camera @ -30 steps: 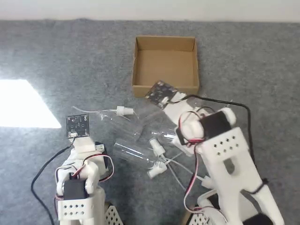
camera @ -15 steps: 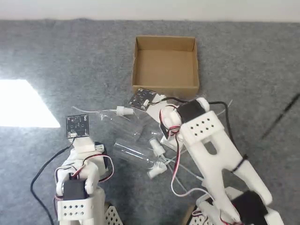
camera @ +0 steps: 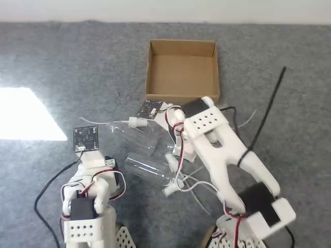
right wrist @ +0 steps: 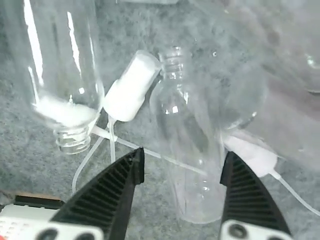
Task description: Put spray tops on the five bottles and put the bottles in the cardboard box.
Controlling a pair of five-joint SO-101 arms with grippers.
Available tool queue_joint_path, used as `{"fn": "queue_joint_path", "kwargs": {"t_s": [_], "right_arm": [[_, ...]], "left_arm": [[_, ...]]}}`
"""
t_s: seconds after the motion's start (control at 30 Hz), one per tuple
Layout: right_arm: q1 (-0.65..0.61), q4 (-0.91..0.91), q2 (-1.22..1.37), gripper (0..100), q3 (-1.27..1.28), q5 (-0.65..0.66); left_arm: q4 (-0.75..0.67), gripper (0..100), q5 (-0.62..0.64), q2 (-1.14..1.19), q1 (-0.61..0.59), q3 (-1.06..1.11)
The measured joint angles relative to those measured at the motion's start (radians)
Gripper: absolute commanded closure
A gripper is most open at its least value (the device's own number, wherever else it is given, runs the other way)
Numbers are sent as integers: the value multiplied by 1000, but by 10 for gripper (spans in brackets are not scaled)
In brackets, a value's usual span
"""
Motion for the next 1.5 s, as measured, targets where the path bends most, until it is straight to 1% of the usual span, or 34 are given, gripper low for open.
{"fn": "queue_joint_path", "kwargs": {"t_s": [0.2, 0.43, 0.7, 0.73, 0.87, 1.17, 1.37, 1.5], "right_arm": [[2, -5, 106, 766, -25, 8], [2, -8, 206, 767, -37, 81], [0, -8, 255, 768, -46, 106], [0, -6, 255, 779, -48, 106], [0, -8, 255, 875, -48, 106], [3, -3, 255, 886, -48, 106], [3, 127, 256, 886, -158, 106], [48, 209, 256, 886, -250, 107]], "left_arm": [[0, 980, 0, 0, 0, 0], [0, 980, 0, 0, 0, 0], [0, 980, 0, 0, 0, 0], [0, 980, 0, 0, 0, 0], [0, 980, 0, 0, 0, 0], [0, 980, 0, 0, 0, 0], [0, 980, 0, 0, 0, 0], [0, 980, 0, 0, 0, 0]]}}
